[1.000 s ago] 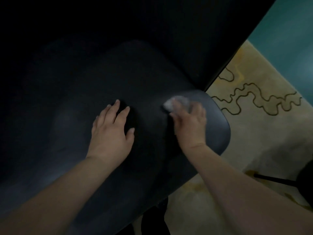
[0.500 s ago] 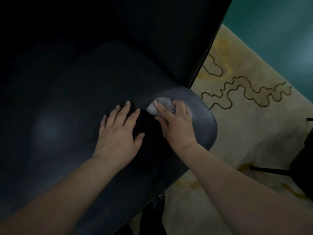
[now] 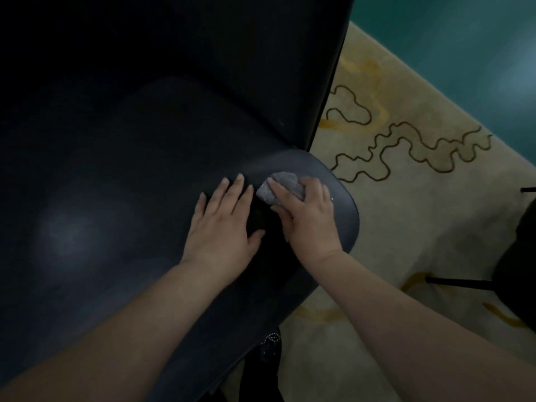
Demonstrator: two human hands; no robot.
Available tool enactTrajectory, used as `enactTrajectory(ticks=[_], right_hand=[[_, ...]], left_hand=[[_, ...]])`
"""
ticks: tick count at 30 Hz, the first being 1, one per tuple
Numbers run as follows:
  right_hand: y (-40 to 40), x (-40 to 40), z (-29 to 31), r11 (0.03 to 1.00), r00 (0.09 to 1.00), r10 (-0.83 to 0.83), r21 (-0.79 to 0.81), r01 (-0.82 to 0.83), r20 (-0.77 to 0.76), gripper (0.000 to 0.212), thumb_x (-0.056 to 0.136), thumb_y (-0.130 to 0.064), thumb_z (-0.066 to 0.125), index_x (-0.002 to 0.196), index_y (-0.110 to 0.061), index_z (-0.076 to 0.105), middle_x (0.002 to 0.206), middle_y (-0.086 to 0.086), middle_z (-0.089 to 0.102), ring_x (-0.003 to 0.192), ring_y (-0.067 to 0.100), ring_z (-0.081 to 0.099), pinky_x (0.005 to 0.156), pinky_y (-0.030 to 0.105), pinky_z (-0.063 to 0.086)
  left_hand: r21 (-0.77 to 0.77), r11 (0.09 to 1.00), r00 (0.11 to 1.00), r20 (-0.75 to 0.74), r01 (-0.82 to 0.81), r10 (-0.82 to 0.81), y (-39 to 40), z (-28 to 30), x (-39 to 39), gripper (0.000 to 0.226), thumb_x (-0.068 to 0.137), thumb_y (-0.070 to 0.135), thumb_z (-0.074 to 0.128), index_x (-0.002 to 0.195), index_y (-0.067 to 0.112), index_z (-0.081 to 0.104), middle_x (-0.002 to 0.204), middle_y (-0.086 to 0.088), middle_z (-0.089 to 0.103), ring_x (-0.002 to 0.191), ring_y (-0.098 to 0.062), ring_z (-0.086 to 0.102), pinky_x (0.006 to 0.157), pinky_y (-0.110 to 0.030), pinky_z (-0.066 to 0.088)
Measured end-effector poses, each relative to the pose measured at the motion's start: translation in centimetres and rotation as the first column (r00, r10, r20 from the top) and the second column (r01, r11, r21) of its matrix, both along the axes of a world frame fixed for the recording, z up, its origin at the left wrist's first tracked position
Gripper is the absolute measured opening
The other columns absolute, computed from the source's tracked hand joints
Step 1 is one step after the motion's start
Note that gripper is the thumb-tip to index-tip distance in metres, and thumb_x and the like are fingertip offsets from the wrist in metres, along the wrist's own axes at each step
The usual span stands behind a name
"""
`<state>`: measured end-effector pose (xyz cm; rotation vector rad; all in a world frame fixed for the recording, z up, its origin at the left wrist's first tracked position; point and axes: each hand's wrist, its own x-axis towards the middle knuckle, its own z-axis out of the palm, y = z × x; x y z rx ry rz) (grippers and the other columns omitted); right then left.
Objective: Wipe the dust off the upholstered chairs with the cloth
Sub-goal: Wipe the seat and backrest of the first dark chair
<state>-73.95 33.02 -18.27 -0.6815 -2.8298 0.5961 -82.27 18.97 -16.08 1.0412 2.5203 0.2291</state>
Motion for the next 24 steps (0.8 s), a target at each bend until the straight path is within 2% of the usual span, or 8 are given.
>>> enactTrajectory(ticks=[4,7,8,12,14,18,22,24], right_hand=[[4.3,1.7,-1.5,0.950,0.950,-0.309,-0.025,0.310,0.033,0.037,0.093,-0.029,0.051,0.129,-0.030,0.054,0.117,0.018,0.047,0.105,0.036,0.046,0.091,0.047,0.042],[7.9,3.2,-1.9,0.699,0.737,-0.669,-0.252,0.669,0.100,0.028,0.091,-0.036,0.056,0.117,-0.027,0.056,0.120,0.013,0.048,0.108,0.034,0.050,0.096,0.048,0.043],[8.3,3.4,-1.8,0.676,0.728,-0.679,-0.304,0.671,0.095,0.028,0.090,-0.037,0.057,0.116,-0.027,0.055,0.120,0.012,0.049,0.109,0.032,0.052,0.095,0.045,0.044],[5.2,1.5,-0.1,0.936,0.960,-0.277,-0.239,0.260,-0.041,0.042,0.090,-0.040,0.049,0.132,-0.032,0.049,0.119,0.006,0.043,0.106,0.005,0.043,0.091,0.014,0.034],[3.5,0.6,0.0,0.980,0.990,-0.136,-0.154,0.130,-0.033,0.043,0.091,-0.040,0.049,0.133,-0.036,0.048,0.118,0.007,0.042,0.107,0.015,0.041,0.094,0.028,0.039],[4.5,0.8,-0.7,0.969,0.975,-0.223,-0.113,0.221,-0.002,0.039,0.093,-0.029,0.054,0.133,-0.031,0.053,0.118,0.015,0.046,0.107,0.031,0.044,0.093,0.045,0.042],[5.6,0.3,-0.6,0.868,0.901,-0.423,-0.243,0.433,0.097,0.041,0.092,-0.033,0.047,0.133,-0.034,0.051,0.129,0.020,0.045,0.116,0.036,0.043,0.099,0.043,0.038],[4.7,-0.5,0.6,0.900,0.930,-0.365,-0.240,0.364,0.040,0.042,0.091,-0.031,0.049,0.133,-0.033,0.051,0.127,0.020,0.047,0.114,0.035,0.044,0.095,0.039,0.039]], left_hand=[[-0.011,1.000,1.000,-0.021,0.014,-0.014,-0.1,-0.2,-0.1,0.078,0.089,0.056,0.039,0.152,0.024,0.005,0.160,0.006,-0.008,0.146,-0.013,-0.009,0.119,-0.042,-0.001],[-0.016,1.000,1.000,-0.018,0.023,-0.023,0.0,0.0,-0.1,0.078,0.090,0.056,0.039,0.152,0.023,0.007,0.160,0.006,-0.007,0.146,-0.013,-0.009,0.119,-0.042,-0.001],[-0.020,1.000,1.000,-0.021,0.020,-0.020,0.1,0.0,-0.1,0.077,0.090,0.056,0.039,0.152,0.023,0.007,0.160,0.006,-0.006,0.146,-0.013,-0.008,0.119,-0.042,-0.001],[-0.024,1.000,0.999,-0.033,-0.019,0.018,0.8,-0.1,0.1,0.076,0.088,0.054,0.042,0.151,0.023,0.012,0.160,0.006,-0.002,0.146,-0.014,-0.006,0.119,-0.045,0.000],[-0.028,0.999,0.999,-0.042,-0.029,0.028,1.1,-0.2,0.3,0.076,0.088,0.054,0.042,0.151,0.023,0.013,0.160,0.006,0.000,0.146,-0.015,-0.005,0.119,-0.046,0.001],[-0.026,1.000,0.999,-0.041,-0.018,0.017,1.0,0.0,0.0,0.076,0.088,0.055,0.042,0.151,0.025,0.014,0.160,0.007,0.001,0.146,-0.013,-0.004,0.119,-0.044,0.002],[-0.014,1.000,1.000,-0.022,0.018,-0.019,0.4,0.4,-1.0,0.072,0.089,0.053,0.043,0.151,0.028,0.016,0.160,0.007,0.000,0.146,-0.012,-0.003,0.119,-0.042,0.003],[0.000,1.000,1.000,-0.017,0.002,-0.002,0.1,0.7,-1.7,0.069,0.090,0.052,0.044,0.150,0.028,0.020,0.160,0.006,0.003,0.146,-0.013,-0.001,0.119,-0.041,0.004]])
